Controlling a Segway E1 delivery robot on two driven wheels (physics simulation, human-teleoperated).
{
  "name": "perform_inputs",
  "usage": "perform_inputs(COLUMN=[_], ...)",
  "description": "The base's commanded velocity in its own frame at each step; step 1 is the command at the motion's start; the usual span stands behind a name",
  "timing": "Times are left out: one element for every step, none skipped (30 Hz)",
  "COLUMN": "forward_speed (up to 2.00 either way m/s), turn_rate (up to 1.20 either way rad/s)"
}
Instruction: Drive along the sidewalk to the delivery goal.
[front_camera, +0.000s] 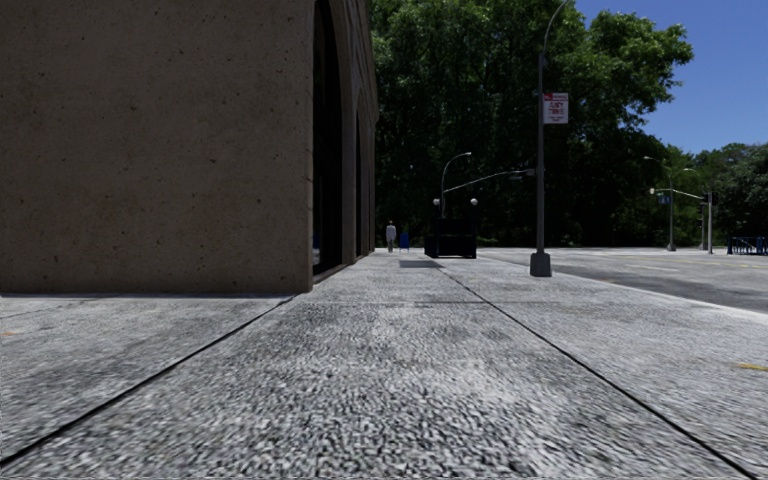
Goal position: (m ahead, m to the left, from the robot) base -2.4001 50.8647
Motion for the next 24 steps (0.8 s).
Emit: perform_inputs(forward_speed=[2.00, 2.00, 2.00, 2.00, 2.00, 2.00, 2.00, 2.00, 2.00, 2.00, 2.00, 2.00, 2.00, 2.00, 2.00, 2.00, 2.00, 2.00, 2.00, 2.00, 2.00, 2.00, 2.00, 2.00], turn_rate=[0.00, 0.00, 0.00, 0.00, 0.00, 0.00, 0.00, 0.00, 0.00, 0.00, 0.00, 0.00, 0.00, 0.00, 0.00, 0.00, 0.00, 0.00, 0.00, 0.00, 0.00, 0.00, 0.00, 0.00])
